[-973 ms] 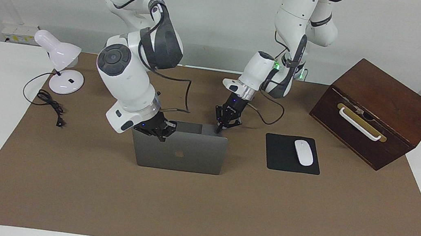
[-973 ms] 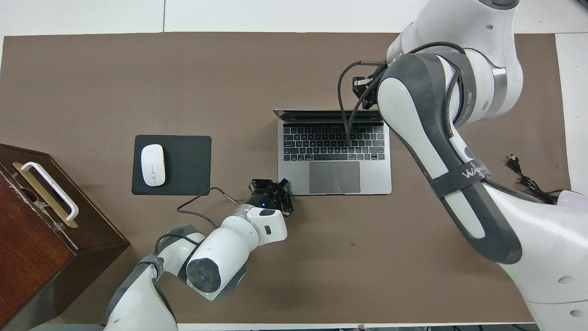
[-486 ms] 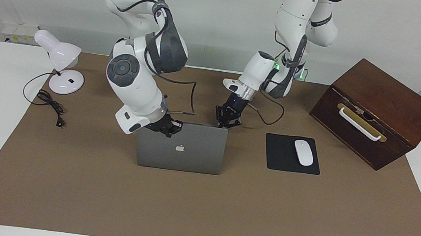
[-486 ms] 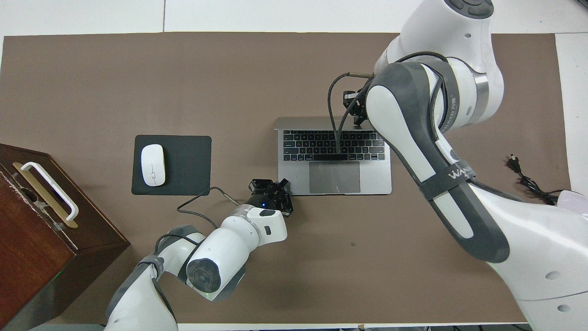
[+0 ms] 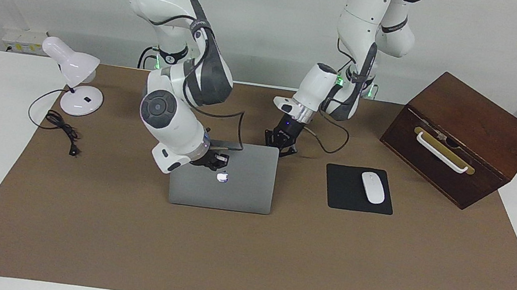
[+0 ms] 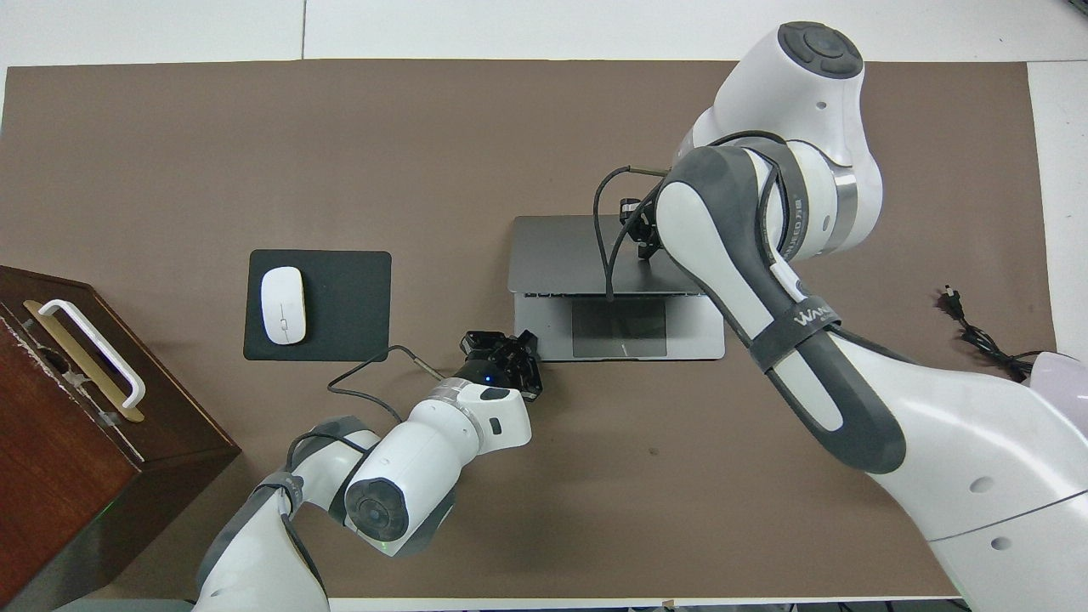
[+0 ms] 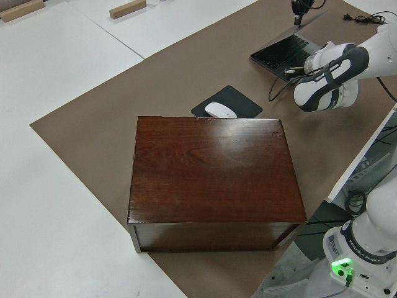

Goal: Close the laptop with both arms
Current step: 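Push the laptop screen down toward the keyboard with the right gripper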

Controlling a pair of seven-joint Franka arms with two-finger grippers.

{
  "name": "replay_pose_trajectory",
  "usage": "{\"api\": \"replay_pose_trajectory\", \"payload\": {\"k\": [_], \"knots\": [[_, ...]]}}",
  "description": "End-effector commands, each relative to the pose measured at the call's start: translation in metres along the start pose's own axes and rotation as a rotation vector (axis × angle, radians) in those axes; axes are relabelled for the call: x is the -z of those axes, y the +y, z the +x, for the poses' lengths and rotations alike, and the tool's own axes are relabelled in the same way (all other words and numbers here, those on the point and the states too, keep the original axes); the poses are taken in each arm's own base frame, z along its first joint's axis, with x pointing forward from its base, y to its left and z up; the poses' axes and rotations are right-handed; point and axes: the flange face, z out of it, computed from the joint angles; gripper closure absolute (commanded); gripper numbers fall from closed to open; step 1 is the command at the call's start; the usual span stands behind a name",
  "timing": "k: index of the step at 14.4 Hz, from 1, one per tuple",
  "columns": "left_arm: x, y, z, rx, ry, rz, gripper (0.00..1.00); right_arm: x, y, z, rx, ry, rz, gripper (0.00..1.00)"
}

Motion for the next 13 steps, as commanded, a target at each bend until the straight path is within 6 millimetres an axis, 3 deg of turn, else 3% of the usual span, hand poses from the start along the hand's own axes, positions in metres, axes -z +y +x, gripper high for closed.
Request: {"api": "replay_pose_trajectory", "payload": {"k": [1,4,13], "knots": [[-0.017,0.001,-0.041,-0.019,-0.094,0.002,1.0,-0.033,-0.005,-0.01,-0.012,-0.018,0.026,1.0],[-0.017,0.001,-0.041,-0.019,-0.094,0.002,1.0,-0.055,-0.005,-0.013,-0.022,-0.011,0.03,1.0],[-0.017,0.001,-0.042,-0.019,-0.095,0.001,1.0,-0.071,-0.002,-0.014,-0.029,-0.001,0.03,1.0]]}}
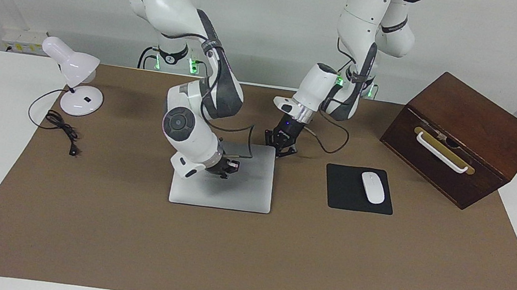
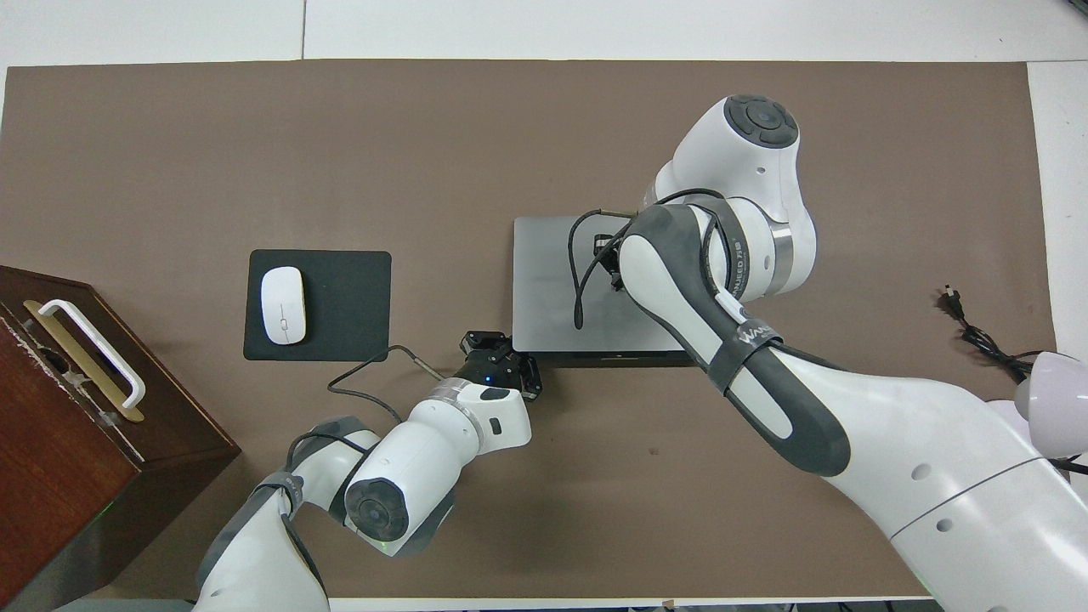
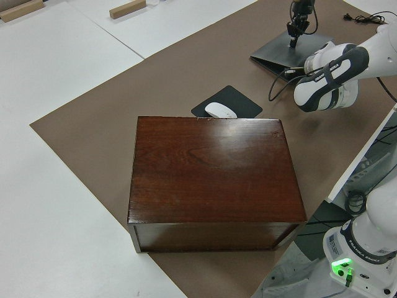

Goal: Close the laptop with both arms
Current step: 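Push the laptop screen down toward the keyboard with the right gripper, then lift the right gripper away from the closed laptop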

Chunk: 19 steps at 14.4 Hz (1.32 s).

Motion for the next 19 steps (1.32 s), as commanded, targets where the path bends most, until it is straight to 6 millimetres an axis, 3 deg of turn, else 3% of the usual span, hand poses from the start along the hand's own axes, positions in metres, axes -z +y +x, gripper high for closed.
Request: {"api": "replay_pose_trajectory", "payload": {"k": [1,6,9,10,13,17,19], "knots": [[-0.017,0.001,-0.041,-0.018,-0.094,0.001,1.0,-0.007,-0.001,-0.007,-0.024,0.006,0.024,1.0],[-0.017,0.001,-0.041,-0.018,-0.094,0.001,1.0,0.004,-0.005,-0.007,-0.016,0.007,0.028,1.0],[-0.017,0.001,-0.041,-0.018,-0.094,0.001,1.0,0.037,-0.007,-0.001,-0.01,0.017,0.034,1.0],[-0.017,0.001,-0.041,-0.018,-0.094,0.001,1.0,0.052,-0.004,0.002,-0.009,0.037,0.033,1.0],[-0.017,-0.002,-0.041,-0.015,-0.094,0.004,1.0,0.105,0.004,0.004,-0.004,0.12,0.053,0.86],[-0.014,-0.006,-0.038,0.0,-0.085,0.011,1.0,0.192,0.045,-0.007,0.065,0.262,-0.002,0.52],[-0.011,-0.007,-0.034,0.018,-0.076,0.012,1.0,0.231,0.069,-0.018,0.127,0.308,-0.025,0.4]]}}
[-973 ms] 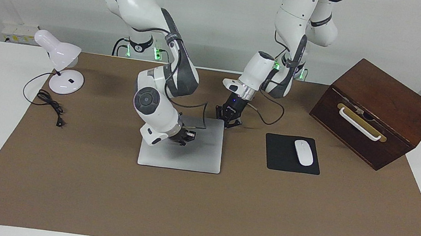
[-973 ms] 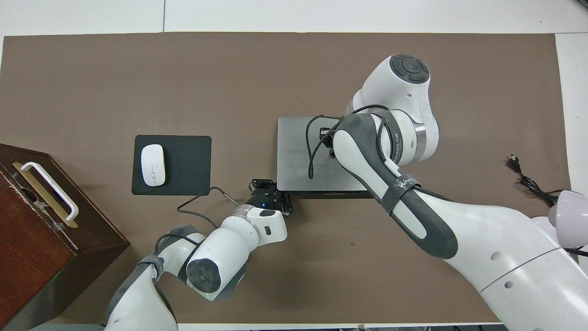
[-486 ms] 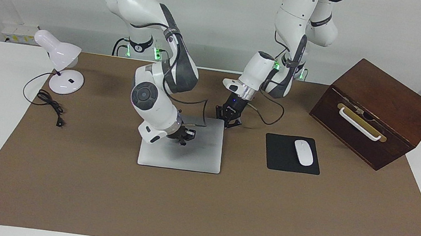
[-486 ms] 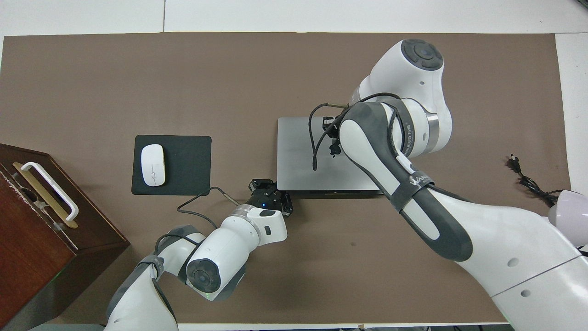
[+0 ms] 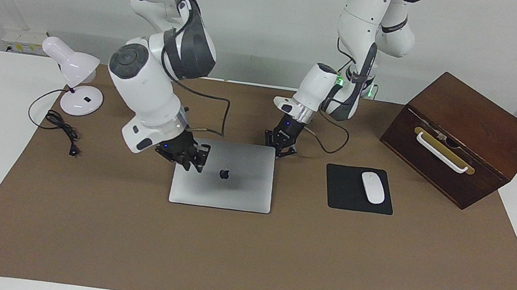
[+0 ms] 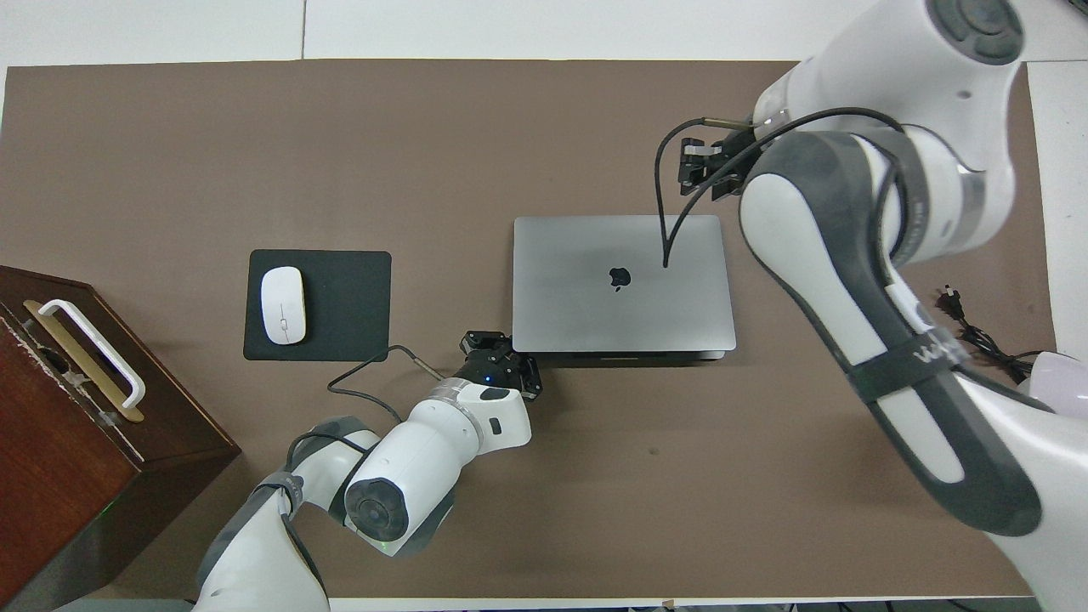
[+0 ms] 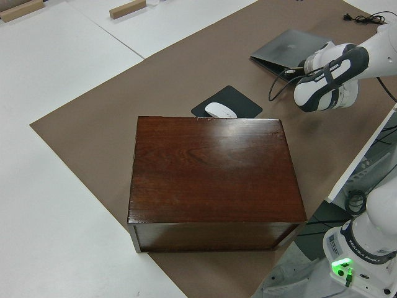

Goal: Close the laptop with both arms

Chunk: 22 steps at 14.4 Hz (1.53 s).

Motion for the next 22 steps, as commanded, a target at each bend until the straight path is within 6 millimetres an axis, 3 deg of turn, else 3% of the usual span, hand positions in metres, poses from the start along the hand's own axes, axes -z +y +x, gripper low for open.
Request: {"api": "replay_pose_trajectory", "payload": {"k": [1,3,4,7,11,13,17,18,22], "knots": [[-0.01,-0.006,-0.032,0.033,-0.073,0.011,1.0,0.057,0.032,-0.009,0.094,0.05,-0.042,0.35],[-0.007,-0.006,-0.028,0.047,-0.064,0.012,1.0,0.093,0.058,-0.02,0.144,0.066,-0.075,0.16],[-0.005,-0.006,-0.026,0.048,-0.063,0.012,1.0,0.112,0.074,-0.027,0.171,0.064,-0.09,0.02],[0.003,-0.006,-0.023,0.064,-0.055,0.012,1.0,0.155,0.115,-0.048,0.245,0.04,-0.177,0.0],[0.02,-0.008,-0.014,0.073,-0.093,0.011,1.0,0.18,0.161,-0.062,0.246,-0.019,-0.258,0.0],[0.044,-0.02,0.005,0.092,-0.146,0.02,1.0,0.201,0.191,-0.068,0.202,0.006,-0.265,0.0],[0.096,-0.048,0.028,0.081,-0.311,0.027,1.0,0.213,0.211,-0.072,0.155,0.025,-0.247,0.0],[0.108,-0.05,0.031,0.084,-0.335,0.025,1.0,0.224,0.211,-0.077,0.158,0.036,-0.25,0.0],[0.161,-0.078,0.065,0.118,-0.439,0.031,1.0,0.219,0.208,-0.087,0.158,-0.045,-0.243,0.0]]}}
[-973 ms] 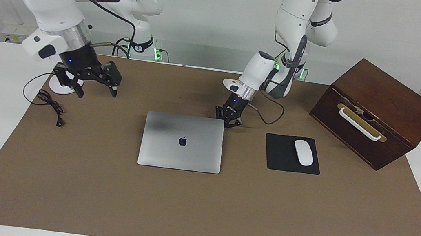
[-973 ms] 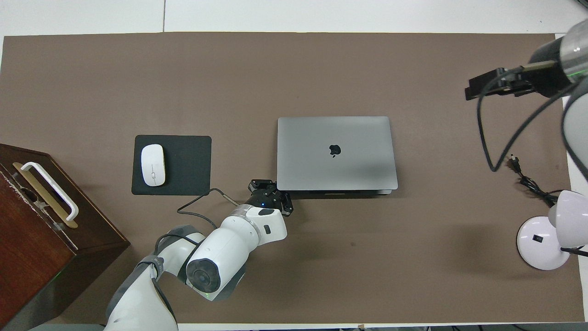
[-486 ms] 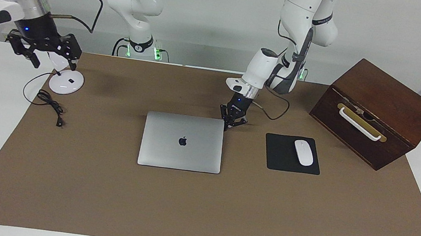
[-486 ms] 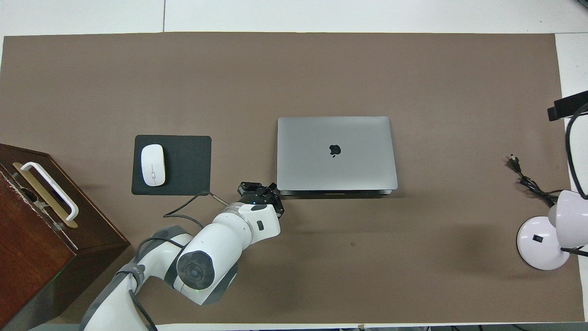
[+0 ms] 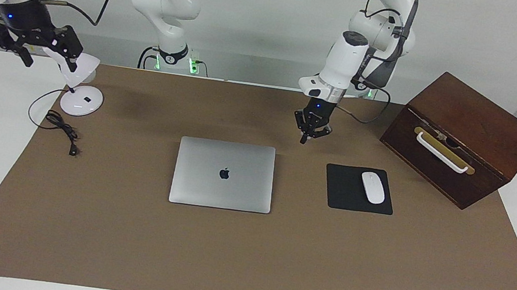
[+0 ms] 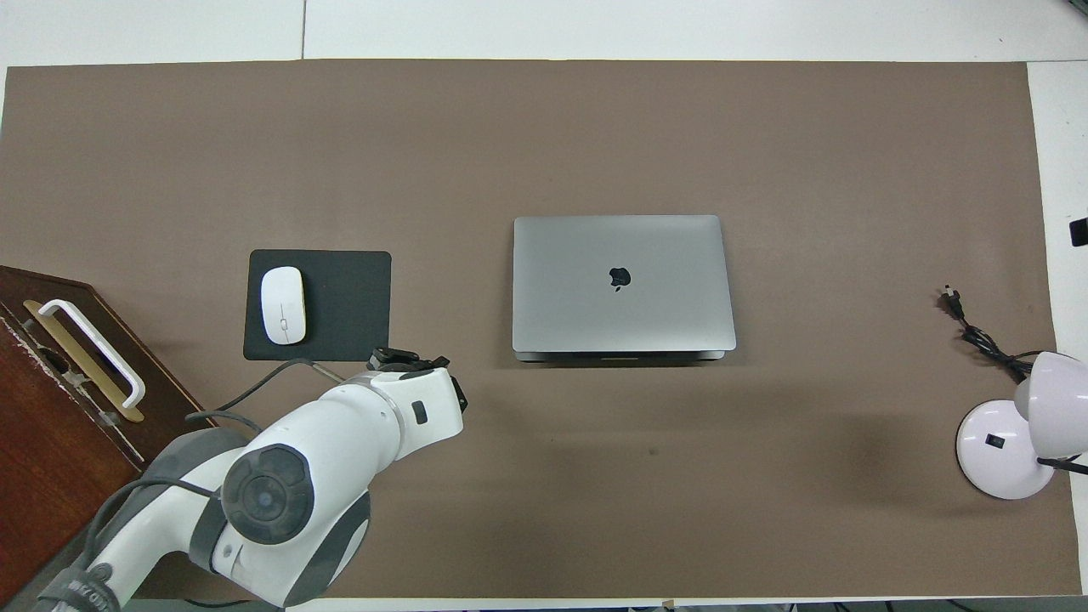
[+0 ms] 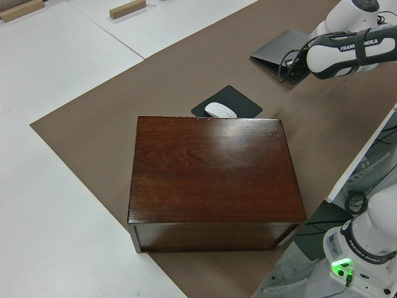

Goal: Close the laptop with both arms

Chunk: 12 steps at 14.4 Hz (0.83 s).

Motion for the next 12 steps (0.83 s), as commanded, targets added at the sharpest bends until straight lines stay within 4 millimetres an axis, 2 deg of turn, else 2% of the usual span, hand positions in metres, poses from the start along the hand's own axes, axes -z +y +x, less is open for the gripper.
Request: {"api": "replay_pose_trajectory", "payload": {"k": [1,5,6,7,8,12], "knots": [[0.048,-0.022,0.01,0.013,-0.06,0.005,1.0,0.002,-0.003,-0.006,0.022,-0.019,0.008,0.0],[0.097,-0.048,0.027,0.065,-0.125,0.01,1.0,0.012,-0.008,-0.008,0.022,0.003,0.001,0.0],[0.11,-0.059,0.031,0.092,-0.142,0.013,0.88,0.012,-0.009,-0.01,0.023,0.008,0.004,0.0],[0.122,-0.071,0.034,0.121,-0.151,0.019,0.6,0.009,-0.009,-0.008,0.02,0.022,0.002,0.0],[0.131,-0.084,0.035,0.146,-0.162,0.024,0.01,0.005,-0.01,-0.01,0.019,0.022,0.004,0.0],[0.165,-0.137,0.031,0.252,-0.174,0.049,0.0,0.005,-0.012,-0.008,0.022,0.053,0.002,0.0]]}}
